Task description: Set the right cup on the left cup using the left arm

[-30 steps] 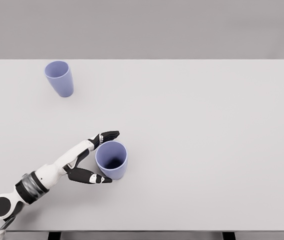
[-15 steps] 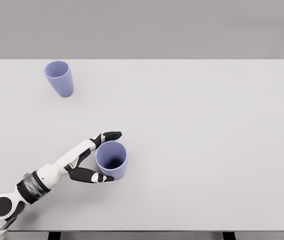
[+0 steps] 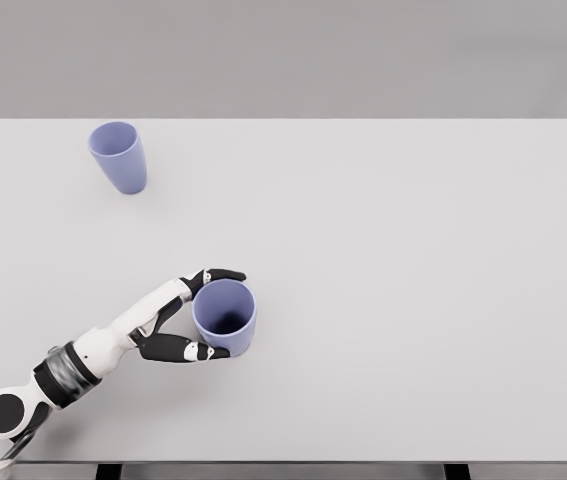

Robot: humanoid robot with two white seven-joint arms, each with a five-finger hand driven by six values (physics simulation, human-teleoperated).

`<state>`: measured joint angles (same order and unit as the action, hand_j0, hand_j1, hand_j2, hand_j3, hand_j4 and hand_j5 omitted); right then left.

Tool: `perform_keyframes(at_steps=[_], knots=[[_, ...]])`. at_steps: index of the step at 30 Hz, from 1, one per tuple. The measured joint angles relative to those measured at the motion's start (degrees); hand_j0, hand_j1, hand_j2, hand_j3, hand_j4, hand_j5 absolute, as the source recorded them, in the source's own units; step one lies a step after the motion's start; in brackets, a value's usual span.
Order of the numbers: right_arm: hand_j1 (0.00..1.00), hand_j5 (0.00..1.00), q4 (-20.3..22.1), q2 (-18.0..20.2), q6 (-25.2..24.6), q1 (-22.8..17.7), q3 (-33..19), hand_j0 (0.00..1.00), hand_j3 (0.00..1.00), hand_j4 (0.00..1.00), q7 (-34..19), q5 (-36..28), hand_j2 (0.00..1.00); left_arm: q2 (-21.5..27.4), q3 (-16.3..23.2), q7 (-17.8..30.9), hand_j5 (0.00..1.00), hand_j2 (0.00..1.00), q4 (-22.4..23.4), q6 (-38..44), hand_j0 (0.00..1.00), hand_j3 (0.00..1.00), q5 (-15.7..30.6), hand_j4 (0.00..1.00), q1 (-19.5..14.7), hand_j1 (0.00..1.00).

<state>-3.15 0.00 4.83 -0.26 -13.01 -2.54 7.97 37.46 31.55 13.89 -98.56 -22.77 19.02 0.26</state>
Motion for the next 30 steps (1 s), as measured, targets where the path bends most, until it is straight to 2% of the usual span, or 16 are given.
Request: perform_keyframes(at_steps=[12,30], knots=[[1.00,1.00,0.02,0.00,0.00,0.00,0.00,1.00,1.00,1.00,0.00,-0.01,1.00,0.39,-0.63,0.00,0.78,0.78,-1.02,-0.01,0.78,0.78,0.24,0.78,-0.09,0.78],[1.00,1.00,0.02,0.00,0.00,0.00,0.00,1.00,1.00,1.00,0.00,0.00,1.00,2.02,-2.07,-0.06,0.76,0.76,-1.52,0.05,0.76,0.76,1.80,0.76,-3.78,0.76]])
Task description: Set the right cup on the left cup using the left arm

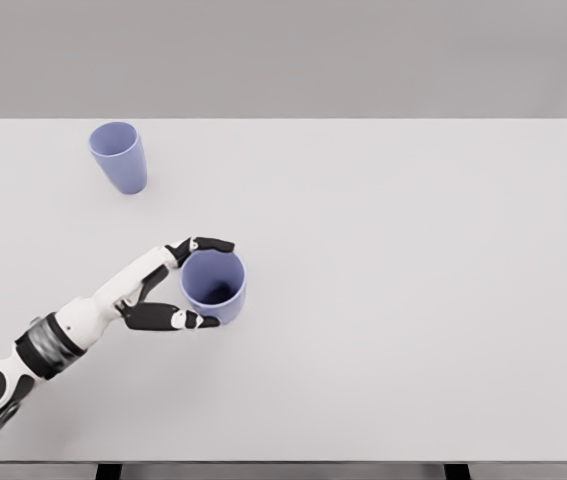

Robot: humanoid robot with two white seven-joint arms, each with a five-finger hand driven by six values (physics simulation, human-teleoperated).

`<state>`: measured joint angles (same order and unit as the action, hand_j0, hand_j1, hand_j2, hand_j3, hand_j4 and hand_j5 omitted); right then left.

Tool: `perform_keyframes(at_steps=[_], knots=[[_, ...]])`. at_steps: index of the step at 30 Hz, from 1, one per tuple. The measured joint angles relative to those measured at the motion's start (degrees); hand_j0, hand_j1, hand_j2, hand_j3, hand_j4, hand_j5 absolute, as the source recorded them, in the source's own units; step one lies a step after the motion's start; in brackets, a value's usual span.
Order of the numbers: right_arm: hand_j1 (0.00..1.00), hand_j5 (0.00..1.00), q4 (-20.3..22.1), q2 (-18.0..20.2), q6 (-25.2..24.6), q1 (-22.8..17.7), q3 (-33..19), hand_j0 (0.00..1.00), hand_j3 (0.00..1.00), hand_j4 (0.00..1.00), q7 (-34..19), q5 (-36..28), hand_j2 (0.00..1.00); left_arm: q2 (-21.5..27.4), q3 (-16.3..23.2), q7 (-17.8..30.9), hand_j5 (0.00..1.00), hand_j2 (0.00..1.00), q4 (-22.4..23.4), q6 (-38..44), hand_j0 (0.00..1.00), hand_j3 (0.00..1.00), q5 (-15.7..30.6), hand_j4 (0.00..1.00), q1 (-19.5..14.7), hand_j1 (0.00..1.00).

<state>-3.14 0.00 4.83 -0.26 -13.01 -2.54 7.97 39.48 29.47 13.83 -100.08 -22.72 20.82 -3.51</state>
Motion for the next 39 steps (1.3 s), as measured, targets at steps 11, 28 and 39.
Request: perform_keyframes(at_steps=[11,28,39], knots=[[1.00,1.00,-0.02,0.00,0.00,0.00,0.00,1.00,1.00,1.00,0.00,-0.02,1.00,1.00,-1.95,-0.02,0.76,0.76,0.37,1.13,0.76,0.76,3.69,0.76,-3.08,0.76],[1.00,1.00,-0.02,0.00,0.00,0.00,0.00,1.00,1.00,1.00,0.00,-0.01,1.00,1.06,-6.42,-0.02,0.76,0.76,1.40,5.51,0.76,0.76,6.87,0.76,-6.07,0.76],[1.00,1.00,-0.02,0.00,0.00,0.00,0.00,1.00,1.00,1.00,0.00,-0.02,1.00,0.99,-8.60,-0.02,0.76,0.76,2.23,9.40,0.76,0.76,8.51,0.76,-9.41,0.76]])
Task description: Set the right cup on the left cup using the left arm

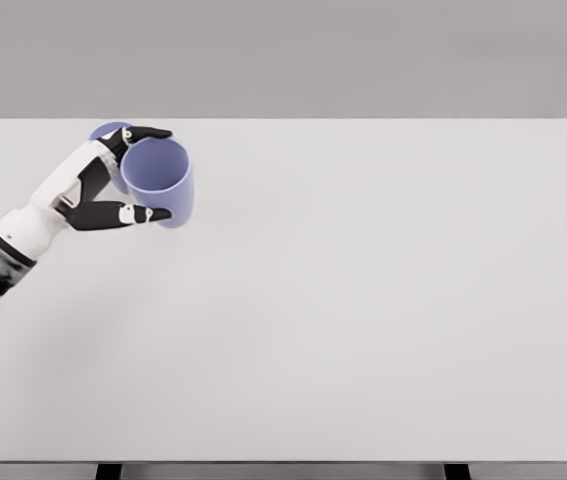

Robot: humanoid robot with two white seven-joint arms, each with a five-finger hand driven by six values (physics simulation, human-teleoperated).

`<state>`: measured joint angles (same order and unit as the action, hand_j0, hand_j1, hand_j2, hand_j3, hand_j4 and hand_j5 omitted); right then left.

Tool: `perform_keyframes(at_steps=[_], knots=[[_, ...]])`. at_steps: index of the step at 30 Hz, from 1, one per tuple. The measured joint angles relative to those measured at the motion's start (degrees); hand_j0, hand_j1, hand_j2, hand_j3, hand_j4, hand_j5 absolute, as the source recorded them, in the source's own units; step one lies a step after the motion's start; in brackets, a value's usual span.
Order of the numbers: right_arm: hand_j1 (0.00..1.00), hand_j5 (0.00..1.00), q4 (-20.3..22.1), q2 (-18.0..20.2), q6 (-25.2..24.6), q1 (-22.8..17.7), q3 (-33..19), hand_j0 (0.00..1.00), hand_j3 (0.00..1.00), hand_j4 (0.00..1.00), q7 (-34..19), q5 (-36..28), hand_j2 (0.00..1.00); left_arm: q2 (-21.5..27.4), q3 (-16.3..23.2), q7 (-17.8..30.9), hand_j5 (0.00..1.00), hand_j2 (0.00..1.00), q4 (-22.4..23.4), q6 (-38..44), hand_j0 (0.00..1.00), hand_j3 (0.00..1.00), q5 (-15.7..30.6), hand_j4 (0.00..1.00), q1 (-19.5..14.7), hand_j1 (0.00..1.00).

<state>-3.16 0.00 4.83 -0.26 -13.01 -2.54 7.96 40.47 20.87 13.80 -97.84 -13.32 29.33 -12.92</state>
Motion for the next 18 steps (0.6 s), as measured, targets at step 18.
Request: perform_keyframes(at_steps=[18], knots=[[1.00,1.00,0.01,0.00,0.00,0.00,0.00,1.00,1.00,1.00,0.00,0.01,1.00,-0.42,-0.63,0.09,0.76,0.76,4.81,4.73,0.76,0.76,2.56,0.76,-6.50,0.76]])
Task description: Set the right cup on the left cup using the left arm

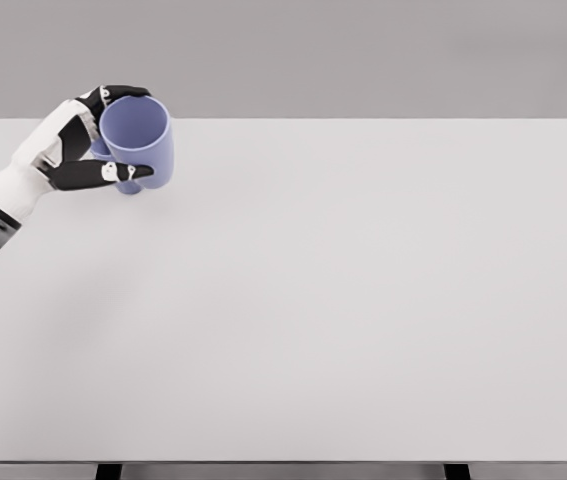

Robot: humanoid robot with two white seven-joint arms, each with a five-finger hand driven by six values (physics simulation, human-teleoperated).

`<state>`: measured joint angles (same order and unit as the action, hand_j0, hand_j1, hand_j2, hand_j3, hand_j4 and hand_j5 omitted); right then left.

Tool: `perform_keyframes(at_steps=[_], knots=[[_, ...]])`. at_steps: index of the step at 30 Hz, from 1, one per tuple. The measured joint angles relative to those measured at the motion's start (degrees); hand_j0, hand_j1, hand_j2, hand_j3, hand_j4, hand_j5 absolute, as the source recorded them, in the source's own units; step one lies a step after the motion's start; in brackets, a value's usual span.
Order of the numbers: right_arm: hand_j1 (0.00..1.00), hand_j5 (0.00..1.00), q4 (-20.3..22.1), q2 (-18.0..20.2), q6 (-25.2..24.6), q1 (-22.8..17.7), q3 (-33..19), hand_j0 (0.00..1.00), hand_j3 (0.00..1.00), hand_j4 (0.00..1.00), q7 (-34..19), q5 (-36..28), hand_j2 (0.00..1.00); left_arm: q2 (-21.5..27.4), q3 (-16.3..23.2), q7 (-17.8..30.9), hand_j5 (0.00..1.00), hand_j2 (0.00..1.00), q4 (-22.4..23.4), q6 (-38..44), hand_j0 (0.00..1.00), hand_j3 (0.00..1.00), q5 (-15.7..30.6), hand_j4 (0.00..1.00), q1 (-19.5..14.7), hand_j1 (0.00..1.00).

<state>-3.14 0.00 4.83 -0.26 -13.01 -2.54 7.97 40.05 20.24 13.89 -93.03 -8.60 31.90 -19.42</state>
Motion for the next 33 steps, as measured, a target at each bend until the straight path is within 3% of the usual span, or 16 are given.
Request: perform_keyframes(at_steps=[12,33], knots=[[1.00,1.00,-0.01,0.00,0.00,0.00,0.00,1.00,1.00,1.00,0.00,-0.01,1.00,-0.13,-0.01,0.01,0.76,0.76,1.63,0.73,0.76,0.76,0.79,0.76,-2.46,0.76],[1.00,1.00,-0.02,0.00,0.00,0.00,0.00,1.00,1.00,1.00,0.00,-0.02,1.00,-0.46,-0.39,0.00,0.76,0.76,8.30,1.21,0.76,0.76,1.68,0.76,-5.98,0.76]])
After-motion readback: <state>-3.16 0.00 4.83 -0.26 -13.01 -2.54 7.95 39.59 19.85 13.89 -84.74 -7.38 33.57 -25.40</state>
